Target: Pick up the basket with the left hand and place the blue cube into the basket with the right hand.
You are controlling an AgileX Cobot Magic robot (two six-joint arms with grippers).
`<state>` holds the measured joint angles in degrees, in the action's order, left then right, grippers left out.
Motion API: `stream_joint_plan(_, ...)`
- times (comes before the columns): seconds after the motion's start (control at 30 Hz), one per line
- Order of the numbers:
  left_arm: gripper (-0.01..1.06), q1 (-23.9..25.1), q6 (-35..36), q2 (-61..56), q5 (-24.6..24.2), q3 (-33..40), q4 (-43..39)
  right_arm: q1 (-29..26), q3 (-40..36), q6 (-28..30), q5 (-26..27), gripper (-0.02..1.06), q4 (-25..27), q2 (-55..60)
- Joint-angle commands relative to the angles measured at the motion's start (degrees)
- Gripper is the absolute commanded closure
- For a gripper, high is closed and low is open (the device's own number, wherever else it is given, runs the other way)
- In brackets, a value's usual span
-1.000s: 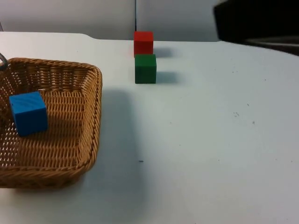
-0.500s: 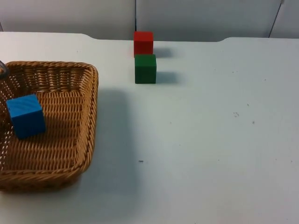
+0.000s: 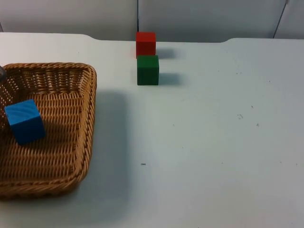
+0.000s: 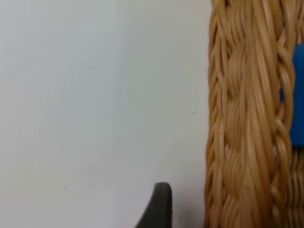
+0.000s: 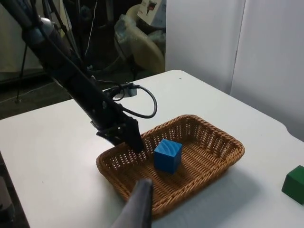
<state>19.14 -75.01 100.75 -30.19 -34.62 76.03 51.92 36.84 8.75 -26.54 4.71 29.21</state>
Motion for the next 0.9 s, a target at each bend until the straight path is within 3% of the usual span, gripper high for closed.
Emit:
stream_joint_plan(0.0, 0.26, 0.0, 0.0, -0.2, -1.2, 0.0, -0.9, 0.2, -0.3, 0.4, 0.0, 0.15, -0.5, -0.4)
stream_joint_plan(0.13, 0.26, 0.0, 1.0, -0.8, -2.2, 0.0, -3.1, 0.2, -0.3, 0.6, -0.2, 0.15, -0.5, -0.4)
stream_joint_plan(0.4, 0.26, 0.0, 1.8, -9.3, 1.2, 0.0, -4.7, 0.2, -0.3, 0.6, -0.2, 0.15, -0.7, -0.4)
stream_joint_plan(0.73, 0.26, 0.0, 4.6, -32.9, 2.1, 0.0, -4.7, 0.2, -0.3, 0.6, -0.2, 0.15, -0.7, -0.4)
stream_joint_plan(0.87, 0.26, 0.0, 10.8, -48.5, 0.5, 0.0, -8.2, 0.2, -0.3, 0.6, -0.2, 0.15, -1.0, -0.4)
